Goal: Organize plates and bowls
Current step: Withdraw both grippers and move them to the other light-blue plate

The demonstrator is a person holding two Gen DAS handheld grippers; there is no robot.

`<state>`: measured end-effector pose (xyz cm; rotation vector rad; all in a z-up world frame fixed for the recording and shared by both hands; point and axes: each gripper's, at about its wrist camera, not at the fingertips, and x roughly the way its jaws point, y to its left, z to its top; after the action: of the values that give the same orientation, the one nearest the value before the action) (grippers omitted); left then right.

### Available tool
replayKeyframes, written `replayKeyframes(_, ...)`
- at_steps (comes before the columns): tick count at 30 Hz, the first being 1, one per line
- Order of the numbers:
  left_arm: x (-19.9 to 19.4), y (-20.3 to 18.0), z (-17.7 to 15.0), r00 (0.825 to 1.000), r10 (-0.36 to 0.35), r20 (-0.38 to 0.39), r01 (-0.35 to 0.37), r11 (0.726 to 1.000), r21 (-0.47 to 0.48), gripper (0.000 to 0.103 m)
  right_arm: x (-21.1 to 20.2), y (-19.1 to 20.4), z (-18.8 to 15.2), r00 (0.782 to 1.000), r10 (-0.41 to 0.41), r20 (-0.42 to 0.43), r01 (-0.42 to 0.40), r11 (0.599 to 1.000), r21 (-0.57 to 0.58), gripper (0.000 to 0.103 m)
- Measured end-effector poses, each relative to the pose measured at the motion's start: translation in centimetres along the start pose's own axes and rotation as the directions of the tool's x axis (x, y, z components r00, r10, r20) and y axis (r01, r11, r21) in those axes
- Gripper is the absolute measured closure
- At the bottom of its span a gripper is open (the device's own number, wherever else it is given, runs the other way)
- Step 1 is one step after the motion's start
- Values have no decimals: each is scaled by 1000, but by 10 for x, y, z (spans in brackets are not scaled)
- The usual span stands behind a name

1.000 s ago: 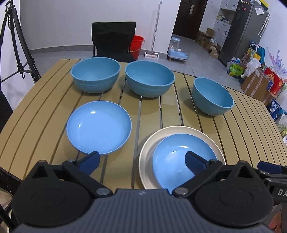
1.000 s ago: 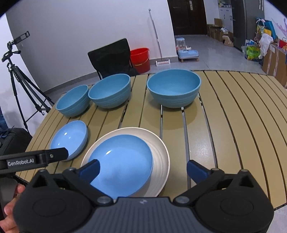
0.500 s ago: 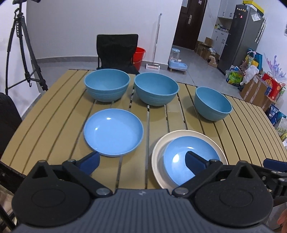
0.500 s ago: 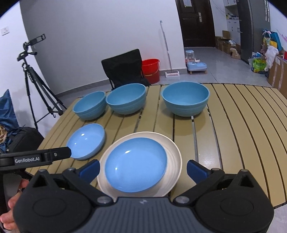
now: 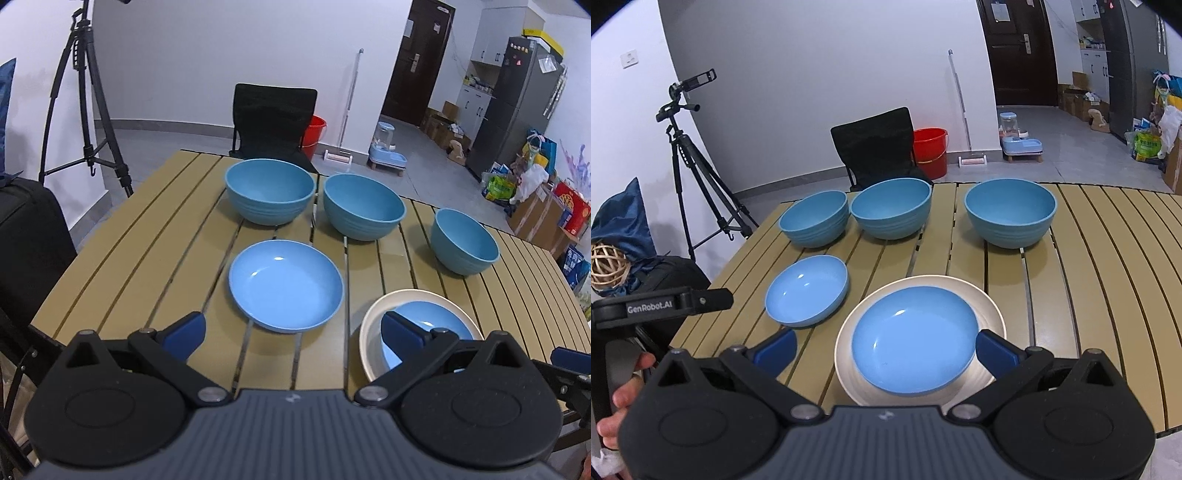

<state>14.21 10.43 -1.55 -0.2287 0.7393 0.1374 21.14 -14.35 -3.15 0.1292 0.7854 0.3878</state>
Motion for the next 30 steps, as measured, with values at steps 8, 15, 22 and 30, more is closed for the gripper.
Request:
replayKeyframes(8, 6, 22, 4, 1000, 9, -13, -9, 1000, -25, 0, 6, 12, 6, 1000, 1, -1, -1, 1000, -16, 0)
replayKeyframes(15, 19, 34, 8, 999, 11, -36, -13, 999, -36, 0, 26, 20, 15, 999, -8, -32, 7, 1000, -24, 0)
replayKeyframes(22, 40, 44, 12, 997, 21, -71, -25, 999, -47, 0, 48, 24, 26, 998, 2, -63, -3, 1000, -21, 0)
replayKeyframes(30, 61, 57, 19, 995, 33, -99, -39, 997, -65, 0, 81, 29, 39, 994, 16, -106, -18, 1000, -17, 0)
